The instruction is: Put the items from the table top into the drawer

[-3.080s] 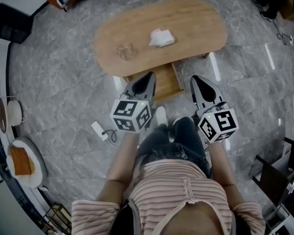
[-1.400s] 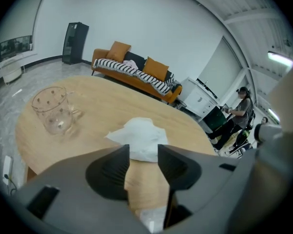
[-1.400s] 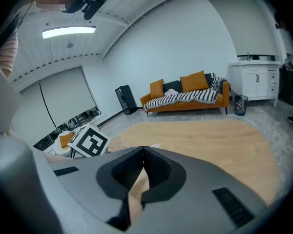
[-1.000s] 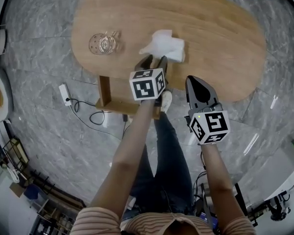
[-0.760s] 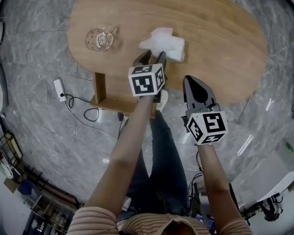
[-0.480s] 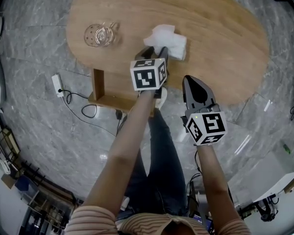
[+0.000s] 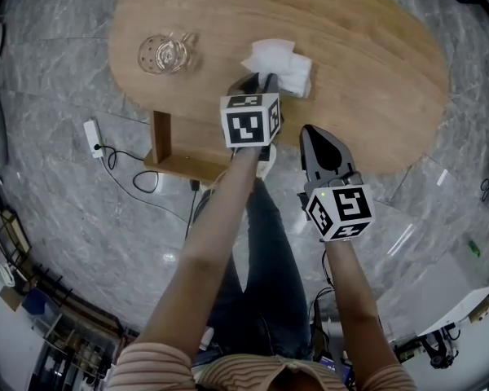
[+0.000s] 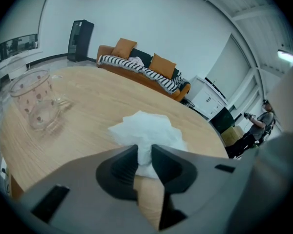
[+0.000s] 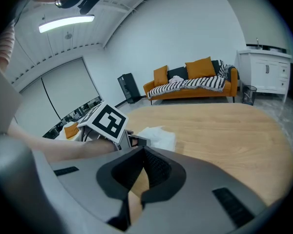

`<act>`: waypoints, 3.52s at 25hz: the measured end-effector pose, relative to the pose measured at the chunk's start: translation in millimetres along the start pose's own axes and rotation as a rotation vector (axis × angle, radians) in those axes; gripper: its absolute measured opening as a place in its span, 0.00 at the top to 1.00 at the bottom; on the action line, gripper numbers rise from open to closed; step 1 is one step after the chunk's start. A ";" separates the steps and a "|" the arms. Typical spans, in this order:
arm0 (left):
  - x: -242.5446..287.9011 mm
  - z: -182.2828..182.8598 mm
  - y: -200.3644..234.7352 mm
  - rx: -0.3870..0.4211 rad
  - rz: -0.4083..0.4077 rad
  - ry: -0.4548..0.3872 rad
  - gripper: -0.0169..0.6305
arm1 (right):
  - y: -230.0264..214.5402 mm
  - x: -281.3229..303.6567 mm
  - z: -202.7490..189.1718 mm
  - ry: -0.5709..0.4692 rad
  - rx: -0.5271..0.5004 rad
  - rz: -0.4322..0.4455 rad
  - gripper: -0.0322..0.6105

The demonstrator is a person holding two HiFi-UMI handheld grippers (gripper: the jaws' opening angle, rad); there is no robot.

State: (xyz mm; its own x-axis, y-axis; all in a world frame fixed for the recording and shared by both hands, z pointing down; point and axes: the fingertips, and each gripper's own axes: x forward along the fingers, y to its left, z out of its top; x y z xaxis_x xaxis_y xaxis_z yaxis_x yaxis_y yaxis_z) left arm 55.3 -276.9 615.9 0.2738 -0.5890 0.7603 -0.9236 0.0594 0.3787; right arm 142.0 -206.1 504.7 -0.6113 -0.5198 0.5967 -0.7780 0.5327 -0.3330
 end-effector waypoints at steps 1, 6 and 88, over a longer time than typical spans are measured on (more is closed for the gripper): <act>-0.2 0.2 0.4 0.003 0.004 -0.001 0.84 | -0.2 -0.1 -0.9 0.001 0.000 0.000 0.94; -1.5 1.9 -1.1 0.010 0.026 -0.009 0.88 | -3.5 -3.7 -4.1 0.008 0.000 -0.001 0.94; -154.2 -218.3 136.4 -0.087 -0.063 0.022 0.92 | 159.4 -40.1 -198.1 0.075 0.097 -0.200 0.94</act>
State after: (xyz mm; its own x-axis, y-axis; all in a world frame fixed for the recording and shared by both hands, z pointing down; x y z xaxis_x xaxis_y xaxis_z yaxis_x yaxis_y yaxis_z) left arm -54.4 -2.0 665.6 0.3376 -0.5762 0.7444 -0.8776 0.0933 0.4702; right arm 71.2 31.9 572.3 -0.4342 -0.5556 0.7091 -0.8950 0.3554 -0.2695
